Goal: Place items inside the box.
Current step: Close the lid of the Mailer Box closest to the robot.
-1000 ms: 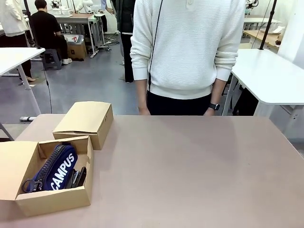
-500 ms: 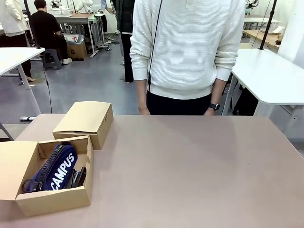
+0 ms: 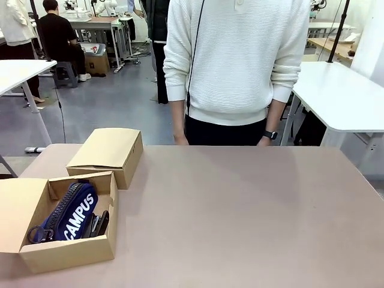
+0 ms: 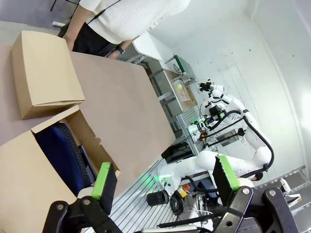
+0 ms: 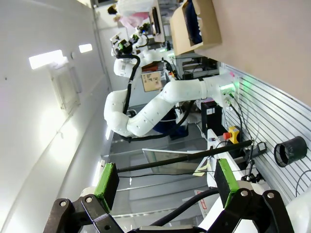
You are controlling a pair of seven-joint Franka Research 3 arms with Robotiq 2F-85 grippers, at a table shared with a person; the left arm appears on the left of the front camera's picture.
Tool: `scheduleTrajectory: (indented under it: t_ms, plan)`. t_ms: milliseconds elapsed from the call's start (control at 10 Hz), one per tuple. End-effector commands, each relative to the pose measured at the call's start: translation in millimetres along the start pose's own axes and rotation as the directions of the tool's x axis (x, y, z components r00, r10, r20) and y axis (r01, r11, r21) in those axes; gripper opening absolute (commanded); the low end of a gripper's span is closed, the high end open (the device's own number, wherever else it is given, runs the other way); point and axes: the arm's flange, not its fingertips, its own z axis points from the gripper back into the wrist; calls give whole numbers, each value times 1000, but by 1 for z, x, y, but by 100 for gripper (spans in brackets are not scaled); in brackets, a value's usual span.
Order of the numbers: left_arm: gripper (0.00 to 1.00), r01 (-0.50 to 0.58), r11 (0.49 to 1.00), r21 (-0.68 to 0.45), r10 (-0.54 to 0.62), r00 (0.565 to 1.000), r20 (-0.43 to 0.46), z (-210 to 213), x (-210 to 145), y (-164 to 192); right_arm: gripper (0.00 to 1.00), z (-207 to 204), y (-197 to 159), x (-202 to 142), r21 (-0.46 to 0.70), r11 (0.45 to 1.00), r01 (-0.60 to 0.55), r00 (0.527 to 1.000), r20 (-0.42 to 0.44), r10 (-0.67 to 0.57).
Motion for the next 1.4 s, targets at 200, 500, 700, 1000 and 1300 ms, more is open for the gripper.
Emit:
scheduleTrajectory:
  t_ms: [200, 500, 700, 1000, 1300]
  plan:
    - [100, 531, 847, 15, -520, 835, -177, -6, -28, 6, 100, 3, 0, -3, 0, 1000, -18, 1000, -8, 18]
    - [100, 715, 653, 251, -665, 699, -262, 32, -51, 41, 100, 3, 0, -3, 0, 1000, -18, 1000, -8, 18]
    - [100, 632, 769, 97, -573, 749, -333, 19, -39, 24, 100, 3, 0, -3, 0, 1000, -18, 1000, -8, 18]
    - [100, 683, 711, 168, -629, 725, -282, 35, -43, 33, 100, 3, 0, -3, 0, 1000, -18, 1000, -8, 18]
    - [100, 916, 371, 150, -829, 400, -391, 21, -17, 85, 100, 3, 0, -3, 0, 1000, -18, 1000, -8, 18]
